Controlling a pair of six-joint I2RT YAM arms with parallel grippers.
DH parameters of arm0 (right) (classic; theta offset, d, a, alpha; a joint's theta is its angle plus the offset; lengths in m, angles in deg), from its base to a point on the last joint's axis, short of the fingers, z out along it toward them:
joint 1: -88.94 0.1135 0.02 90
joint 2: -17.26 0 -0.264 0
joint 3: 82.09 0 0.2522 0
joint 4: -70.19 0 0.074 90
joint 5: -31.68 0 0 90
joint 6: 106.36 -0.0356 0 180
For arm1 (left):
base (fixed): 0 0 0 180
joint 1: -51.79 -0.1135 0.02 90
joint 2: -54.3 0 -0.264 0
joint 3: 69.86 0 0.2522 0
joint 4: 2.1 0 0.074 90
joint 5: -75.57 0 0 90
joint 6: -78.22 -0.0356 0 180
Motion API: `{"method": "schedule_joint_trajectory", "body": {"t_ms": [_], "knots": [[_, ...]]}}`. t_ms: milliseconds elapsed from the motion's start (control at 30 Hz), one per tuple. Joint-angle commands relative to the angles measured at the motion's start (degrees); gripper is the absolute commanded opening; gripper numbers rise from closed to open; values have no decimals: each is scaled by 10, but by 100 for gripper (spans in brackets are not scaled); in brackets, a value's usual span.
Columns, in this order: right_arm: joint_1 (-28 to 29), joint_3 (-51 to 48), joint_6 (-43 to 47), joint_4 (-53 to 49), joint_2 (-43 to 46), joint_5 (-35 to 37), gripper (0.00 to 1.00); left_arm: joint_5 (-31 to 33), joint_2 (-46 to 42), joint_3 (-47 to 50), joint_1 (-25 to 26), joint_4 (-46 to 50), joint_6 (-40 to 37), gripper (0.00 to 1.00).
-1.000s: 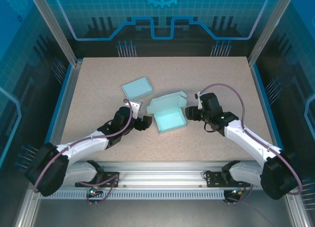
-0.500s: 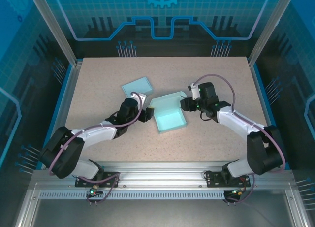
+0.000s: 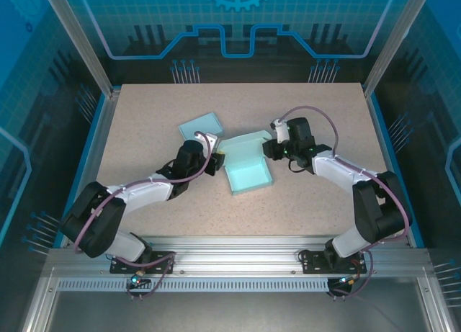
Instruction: Fold the paper box
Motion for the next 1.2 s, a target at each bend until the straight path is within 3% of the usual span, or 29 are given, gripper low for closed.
{"method": "schedule_joint_trajectory", "body": {"t_ms": [0,400,567,733,1000,1067,1167], "knots": [[13,-5,-13,32,5,12,27,-14,12,-17,-3,-1,12,37],[122,-15,-56,39,24,215,10,-36,14,-29,7,-34,129,23],[140,-38,-83,51,23,238,1,-27,23,-37,19,-28,143,16],[170,-59,-109,83,22,267,0,10,38,-32,27,-36,191,12],[238,-84,-105,152,17,363,0,8,70,-42,29,-61,308,20],[247,-92,-96,177,18,374,0,-5,70,-52,30,-54,310,26],[252,-101,-83,196,25,383,0,-7,59,-61,31,-32,299,26]]}}
